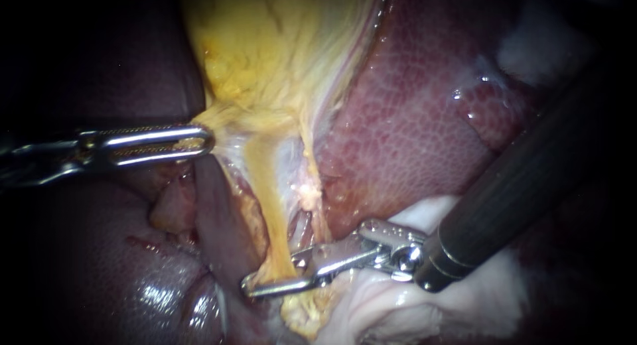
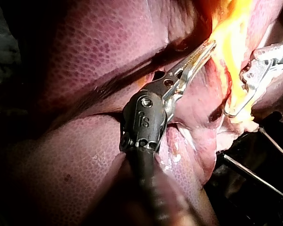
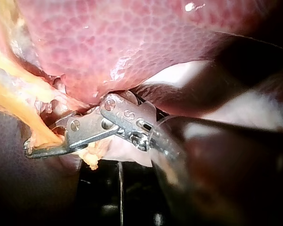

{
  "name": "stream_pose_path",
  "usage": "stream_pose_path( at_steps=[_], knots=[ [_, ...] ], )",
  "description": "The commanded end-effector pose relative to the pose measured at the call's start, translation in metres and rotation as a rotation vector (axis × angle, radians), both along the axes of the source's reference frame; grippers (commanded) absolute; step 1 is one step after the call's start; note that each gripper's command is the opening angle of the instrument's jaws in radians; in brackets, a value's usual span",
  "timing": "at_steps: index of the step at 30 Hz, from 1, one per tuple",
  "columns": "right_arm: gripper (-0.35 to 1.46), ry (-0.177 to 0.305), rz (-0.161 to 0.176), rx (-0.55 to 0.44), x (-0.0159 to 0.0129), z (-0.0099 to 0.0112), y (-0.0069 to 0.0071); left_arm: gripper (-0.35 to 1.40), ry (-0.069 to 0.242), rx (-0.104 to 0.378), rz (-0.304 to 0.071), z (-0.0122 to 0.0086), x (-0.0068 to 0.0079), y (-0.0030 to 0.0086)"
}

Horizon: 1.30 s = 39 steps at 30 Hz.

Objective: Going back first clip left tube

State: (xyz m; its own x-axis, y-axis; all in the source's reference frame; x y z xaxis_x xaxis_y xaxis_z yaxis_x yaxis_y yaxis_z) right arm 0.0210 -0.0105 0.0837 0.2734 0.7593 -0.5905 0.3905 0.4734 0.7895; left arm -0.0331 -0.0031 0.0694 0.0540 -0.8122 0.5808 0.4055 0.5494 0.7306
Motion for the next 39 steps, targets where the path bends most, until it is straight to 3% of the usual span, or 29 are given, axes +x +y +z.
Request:
stream_pose_path(
  at_steps=[1, 8, 11, 13, 15, 18, 28, 39],
  knots=[
    [-0.35, 0.0, 0.0, 0.0, 0.0, 0.0, 0.0, -0.35, 0.0, 0.0, 0.0, 0.0, 0.0, 0.0],
    [-0.35, 0.001, -0.001, 0.0, 0.0, 0.0, 0.0, -0.35, -0.001, 0.0, 0.002, 0.0, 0.0003, 0.0],
    [0.3, -0.009, 0.016, -0.002, 0.0003, -0.0001, -0.0001, -0.35, -0.002, 0.0, 0.002, 0.0, 0.0003, 0.0],
    [0.49, -0.031, 0.047, 0.0, 0.0008, 0.0, 0.0001, -0.35, -0.002, 0.0, 0.002, 0.0, 0.0004, 0.0],
    [0.56, -0.044, 0.074, -0.007, 0.0014, 0.0002, 0.0004, -0.35, -0.002, 0.0, 0.002, 0.0, 0.0004, 0.0],
    [0.6, -0.064, 0.112, -0.027, 0.0017, 0.0006, 0.0009, -0.35, -0.003, 0.005, 0.001, 0.0, 0.0004, 0.0],
    [0.6, -0.075, 0.158, -0.053, 0.0009, 0.0018, 0.004, -0.35, -0.003, 0.005, 0.001, -0.0001, 0.0006, -0.0001],
    [0.6, -0.067, 0.151, -0.061, -0.0017, 0.0012, 0.0037, -0.35, -0.004, 0.005, 0.003, -0.0002, 0.0009, -0.0002]
  ],
)
